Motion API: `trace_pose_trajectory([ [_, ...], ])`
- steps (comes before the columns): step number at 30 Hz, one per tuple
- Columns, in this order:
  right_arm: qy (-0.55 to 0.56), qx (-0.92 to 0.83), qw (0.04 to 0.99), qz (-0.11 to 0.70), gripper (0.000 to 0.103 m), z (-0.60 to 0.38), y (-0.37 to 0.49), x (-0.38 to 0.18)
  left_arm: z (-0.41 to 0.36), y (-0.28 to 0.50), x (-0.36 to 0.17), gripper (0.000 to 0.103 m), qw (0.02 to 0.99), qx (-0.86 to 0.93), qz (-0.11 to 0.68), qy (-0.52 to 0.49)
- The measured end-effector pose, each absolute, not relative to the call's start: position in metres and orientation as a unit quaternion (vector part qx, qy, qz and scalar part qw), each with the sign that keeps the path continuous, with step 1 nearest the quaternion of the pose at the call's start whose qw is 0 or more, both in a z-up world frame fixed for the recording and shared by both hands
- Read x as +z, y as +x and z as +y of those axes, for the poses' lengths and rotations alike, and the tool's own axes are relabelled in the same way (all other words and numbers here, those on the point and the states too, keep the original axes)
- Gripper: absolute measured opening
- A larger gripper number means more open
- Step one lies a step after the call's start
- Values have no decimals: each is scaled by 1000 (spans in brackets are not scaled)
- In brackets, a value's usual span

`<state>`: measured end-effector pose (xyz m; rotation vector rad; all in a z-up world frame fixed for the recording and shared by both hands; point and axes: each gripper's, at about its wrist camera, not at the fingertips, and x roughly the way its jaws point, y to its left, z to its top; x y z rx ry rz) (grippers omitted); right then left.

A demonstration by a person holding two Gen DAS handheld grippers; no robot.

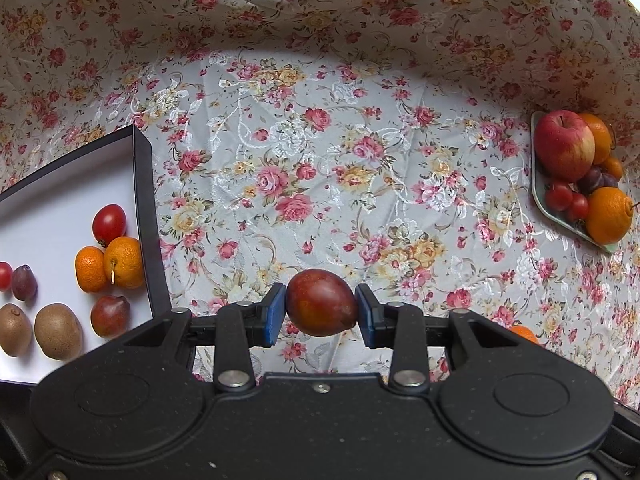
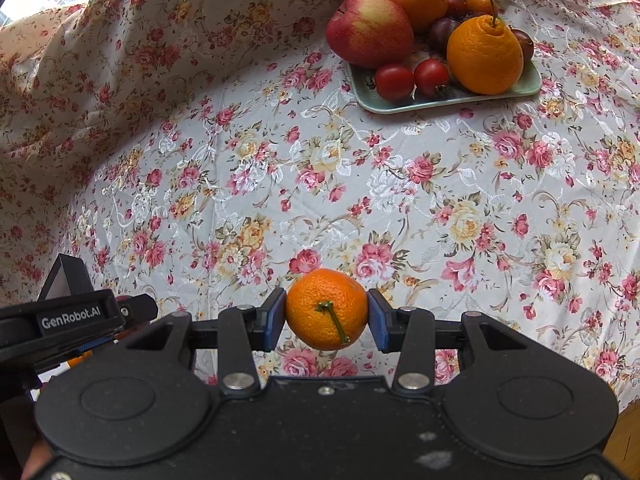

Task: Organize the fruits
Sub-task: 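Carry the plum and mandarin into the box with both tools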

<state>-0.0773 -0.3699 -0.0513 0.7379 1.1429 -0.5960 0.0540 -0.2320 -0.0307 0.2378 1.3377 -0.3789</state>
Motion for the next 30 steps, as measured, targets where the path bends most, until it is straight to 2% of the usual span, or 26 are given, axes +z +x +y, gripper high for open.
trace_pose_trajectory([
  [15,332,-266,741,520,45,-354,-97,-45,-214,39,-25,46,766,-169,611,112],
  [30,315,-240,746,535,45,-304,-75,-53,-146,54,-17,46,777,-144,608,80],
])
